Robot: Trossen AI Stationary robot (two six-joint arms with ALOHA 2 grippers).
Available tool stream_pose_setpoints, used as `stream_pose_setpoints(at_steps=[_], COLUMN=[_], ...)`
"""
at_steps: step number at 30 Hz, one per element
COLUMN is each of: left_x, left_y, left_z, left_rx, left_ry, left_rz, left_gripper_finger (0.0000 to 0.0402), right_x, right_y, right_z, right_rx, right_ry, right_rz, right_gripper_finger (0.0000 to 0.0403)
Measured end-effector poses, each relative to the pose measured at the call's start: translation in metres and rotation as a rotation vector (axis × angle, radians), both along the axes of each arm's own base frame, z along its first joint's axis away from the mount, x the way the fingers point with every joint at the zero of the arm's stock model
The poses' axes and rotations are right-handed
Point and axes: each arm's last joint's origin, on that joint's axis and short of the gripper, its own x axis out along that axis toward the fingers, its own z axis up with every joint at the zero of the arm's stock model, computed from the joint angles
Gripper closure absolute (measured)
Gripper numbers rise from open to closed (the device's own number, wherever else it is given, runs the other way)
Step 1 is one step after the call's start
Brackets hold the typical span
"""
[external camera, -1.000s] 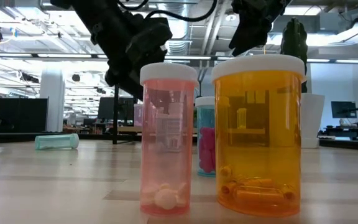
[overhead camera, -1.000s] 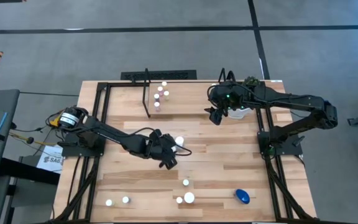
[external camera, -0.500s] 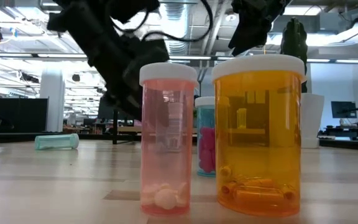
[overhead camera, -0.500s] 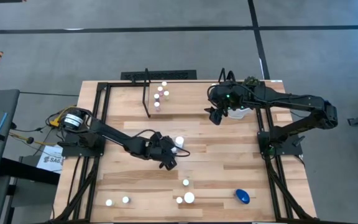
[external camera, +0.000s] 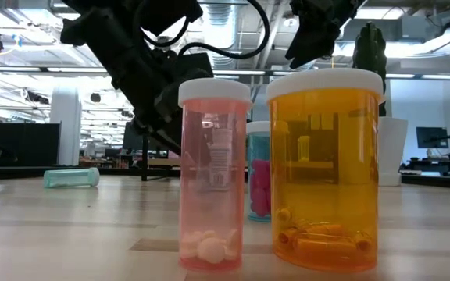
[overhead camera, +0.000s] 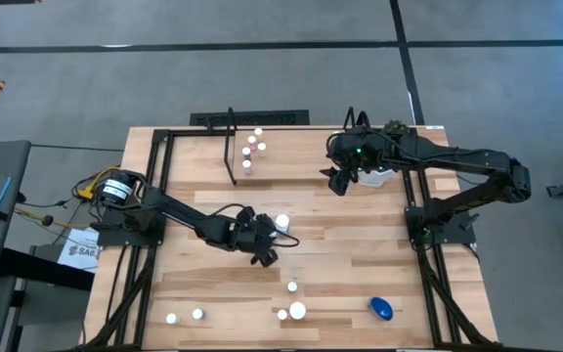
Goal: Pick and place medicine bottles onto shelf by color
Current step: Put the blue pill bottle on the shelf
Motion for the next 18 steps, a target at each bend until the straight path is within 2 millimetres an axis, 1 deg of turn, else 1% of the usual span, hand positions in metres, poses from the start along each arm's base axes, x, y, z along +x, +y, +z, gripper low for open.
stream_pose_setpoints(at_steps=[3, 8, 12, 15, 18], left_x=[0.0, 0.0, -0.005, -0.012, -0.022], left_y=[0.001, 0.006, 0.01, 0.013, 0.016], left_z=[0.002, 0.006, 0.014, 0.027, 0.048], left_rx=[0.003, -0.012, -0.022, -0.021, -0.001], left_ry=[-0.007, -0.019, -0.021, -0.044, -0.087], left_rz=[0.005, 0.037, 0.089, 0.14, 0.183], left_gripper_finger=[0.0314, 0.0304, 0.0304, 0.0305, 0.0305], right_x=[0.0, 0.0, 0.0, 0.0, 0.0], right_y=[0.0, 0.0, 0.0, 0.0, 0.0], right_z=[0.0, 0.0, 0.0, 0.0, 0.0], right_rx=[0.0, 0.0, 0.0, 0.0, 0.0], right_ry=[0.0, 0.0, 0.001, -0.001, -0.002], right_rz=[0.0, 0.0, 0.0, 0.0, 0.0], right_gripper_finger=[0.0133, 0.0133, 0.0133, 0.0133, 0.0133])
